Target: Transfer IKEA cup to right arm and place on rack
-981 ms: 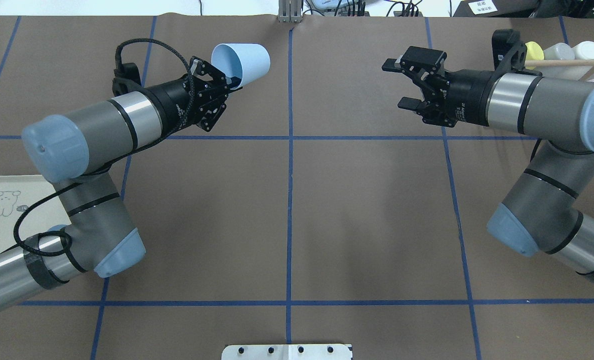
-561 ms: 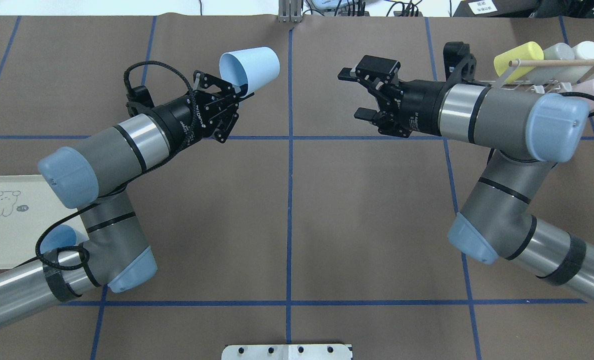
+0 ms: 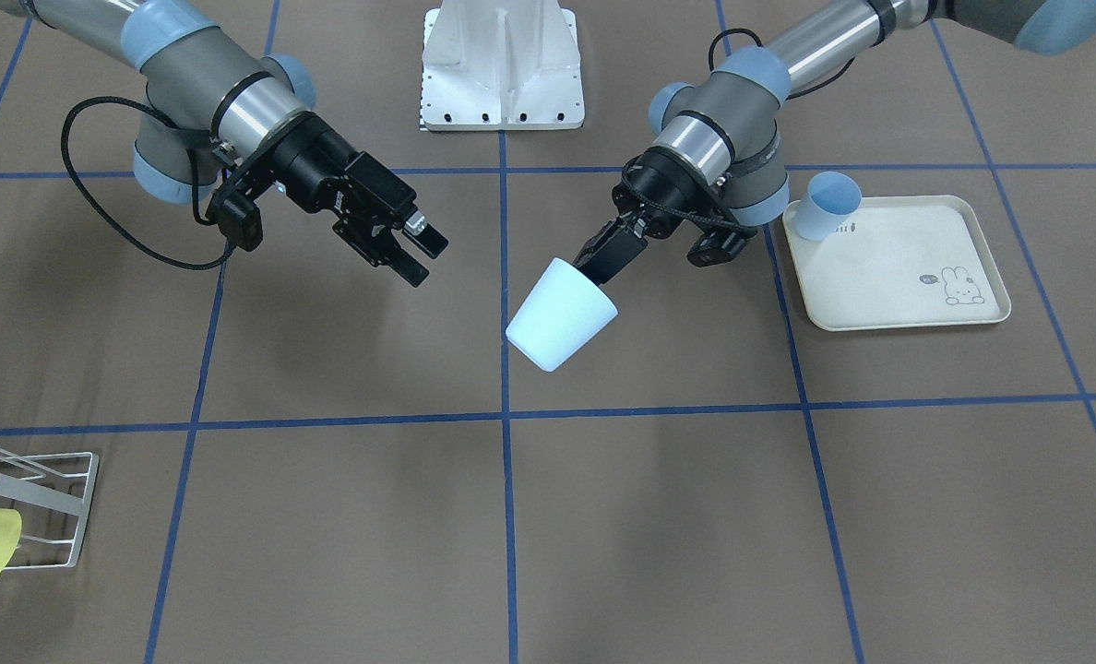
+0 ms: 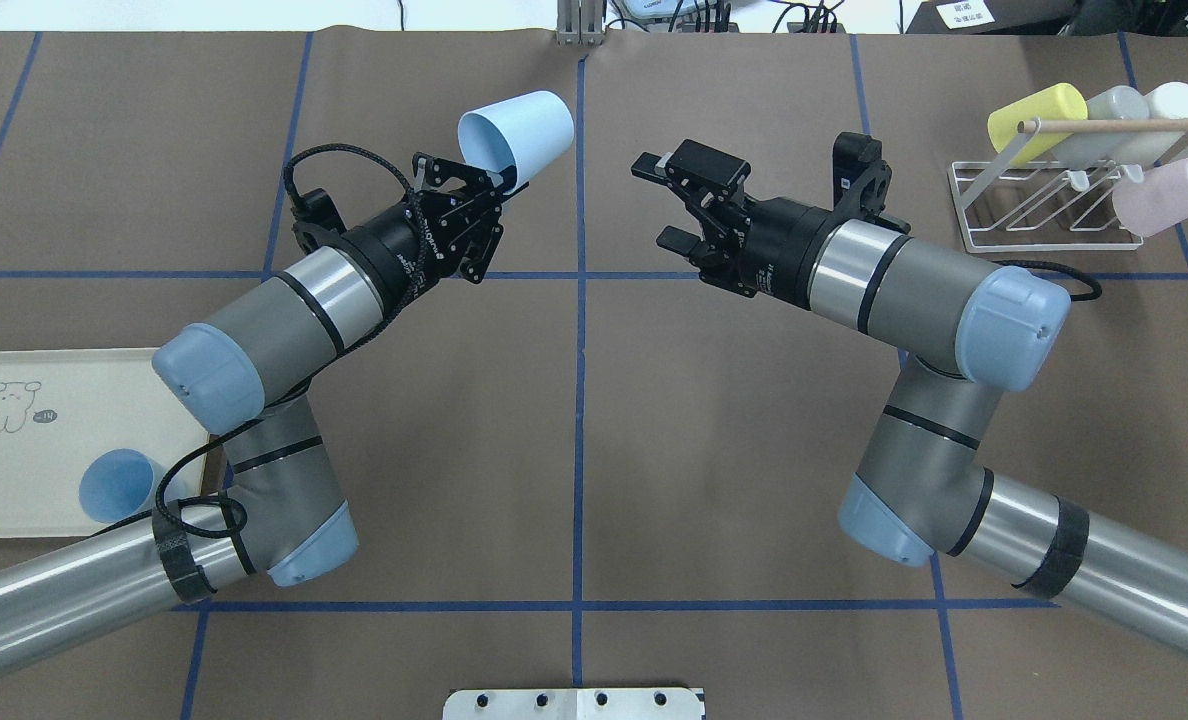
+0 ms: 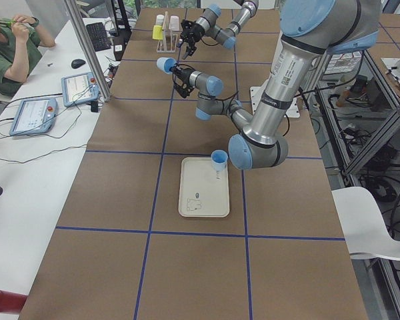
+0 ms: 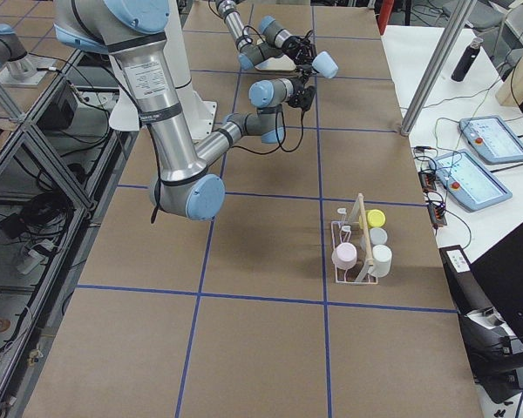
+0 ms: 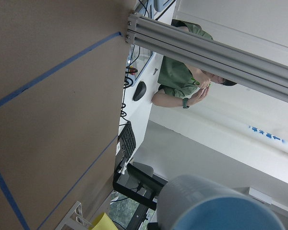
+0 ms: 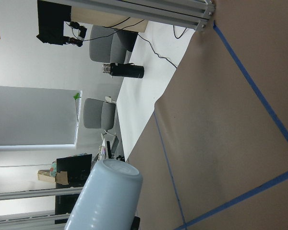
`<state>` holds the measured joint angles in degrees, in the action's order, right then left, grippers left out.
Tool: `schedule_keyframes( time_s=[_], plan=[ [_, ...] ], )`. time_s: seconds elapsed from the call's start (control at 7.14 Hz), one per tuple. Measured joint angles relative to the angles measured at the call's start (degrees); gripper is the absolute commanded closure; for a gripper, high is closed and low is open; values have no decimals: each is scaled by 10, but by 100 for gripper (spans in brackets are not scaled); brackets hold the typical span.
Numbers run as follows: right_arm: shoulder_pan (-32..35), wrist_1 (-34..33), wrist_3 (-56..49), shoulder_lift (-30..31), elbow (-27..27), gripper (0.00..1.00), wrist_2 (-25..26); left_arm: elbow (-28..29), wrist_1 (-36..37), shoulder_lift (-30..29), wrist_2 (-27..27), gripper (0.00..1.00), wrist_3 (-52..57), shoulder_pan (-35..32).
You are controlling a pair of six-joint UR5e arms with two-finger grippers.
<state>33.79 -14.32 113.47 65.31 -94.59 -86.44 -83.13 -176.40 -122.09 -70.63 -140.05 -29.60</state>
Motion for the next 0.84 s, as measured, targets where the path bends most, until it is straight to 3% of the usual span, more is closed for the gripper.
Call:
schedule_keyframes(
  time_s=[0.84],
  plan=[
    [0,14,6,-8,6,0,7,3,-5,-37,30,100,51,56]
  ],
)
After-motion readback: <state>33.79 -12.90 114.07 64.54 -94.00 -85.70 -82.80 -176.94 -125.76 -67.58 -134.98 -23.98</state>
